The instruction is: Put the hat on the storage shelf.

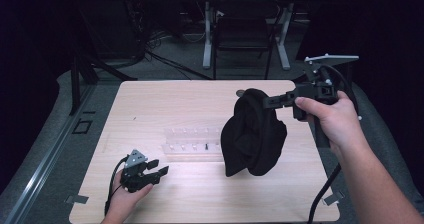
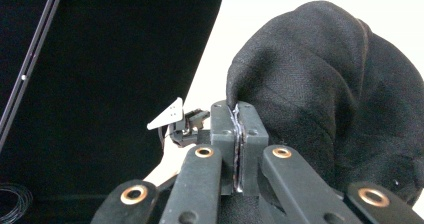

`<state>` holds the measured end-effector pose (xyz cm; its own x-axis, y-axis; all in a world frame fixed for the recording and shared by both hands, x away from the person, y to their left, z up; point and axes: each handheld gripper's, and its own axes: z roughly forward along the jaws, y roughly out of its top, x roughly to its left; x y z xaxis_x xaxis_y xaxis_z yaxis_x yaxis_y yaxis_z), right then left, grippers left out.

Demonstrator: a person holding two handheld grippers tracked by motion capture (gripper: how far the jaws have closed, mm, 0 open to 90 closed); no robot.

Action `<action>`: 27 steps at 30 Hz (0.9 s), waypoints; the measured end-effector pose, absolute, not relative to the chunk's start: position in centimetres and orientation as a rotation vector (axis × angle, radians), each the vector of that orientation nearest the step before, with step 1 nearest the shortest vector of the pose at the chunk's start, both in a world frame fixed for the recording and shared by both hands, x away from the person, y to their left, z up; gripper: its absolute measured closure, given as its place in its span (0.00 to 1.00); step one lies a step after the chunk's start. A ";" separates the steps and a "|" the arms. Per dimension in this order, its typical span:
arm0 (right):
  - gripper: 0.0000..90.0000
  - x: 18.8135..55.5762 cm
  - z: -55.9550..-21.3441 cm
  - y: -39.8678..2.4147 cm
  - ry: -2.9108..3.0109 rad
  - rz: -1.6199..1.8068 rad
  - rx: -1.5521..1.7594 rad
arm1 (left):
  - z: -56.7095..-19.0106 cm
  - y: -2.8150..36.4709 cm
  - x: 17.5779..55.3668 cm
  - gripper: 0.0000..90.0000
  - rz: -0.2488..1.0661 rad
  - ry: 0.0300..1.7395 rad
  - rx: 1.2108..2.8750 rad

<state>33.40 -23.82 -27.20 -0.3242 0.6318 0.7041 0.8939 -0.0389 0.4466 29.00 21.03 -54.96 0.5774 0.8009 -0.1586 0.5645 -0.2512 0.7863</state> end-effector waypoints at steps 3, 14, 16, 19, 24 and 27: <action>0.99 33.7 -27.0 -23.5 -1.947 -1.306 -1.619 | -55.0 21.0 29.0 0.56 0.341 1.095 1.945; 0.99 35.0 -26.3 -22.8 -1.944 -1.328 -1.635 | -54.7 21.0 28.8 0.59 0.324 1.074 1.944; 0.99 35.3 -26.3 -22.8 -1.935 -1.338 -1.641 | -54.6 20.7 28.7 0.59 0.331 1.064 1.942; 0.99 35.7 -26.3 -22.8 -1.932 -1.341 -1.641 | -54.6 20.6 28.6 0.59 0.331 1.062 1.941; 0.99 36.3 -26.5 -22.6 -1.935 -1.348 -1.643 | -54.7 20.6 28.6 0.59 0.327 1.062 1.946; 0.99 36.9 -26.8 -22.4 -1.921 -1.356 -1.647 | -54.7 20.6 28.7 0.59 0.325 1.060 1.950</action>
<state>36.87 -22.44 -26.78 -0.3172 0.6273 0.7113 0.8801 -0.0847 0.4671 28.67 20.64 -54.68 0.6033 0.7801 -0.1656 0.5535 -0.2601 0.7912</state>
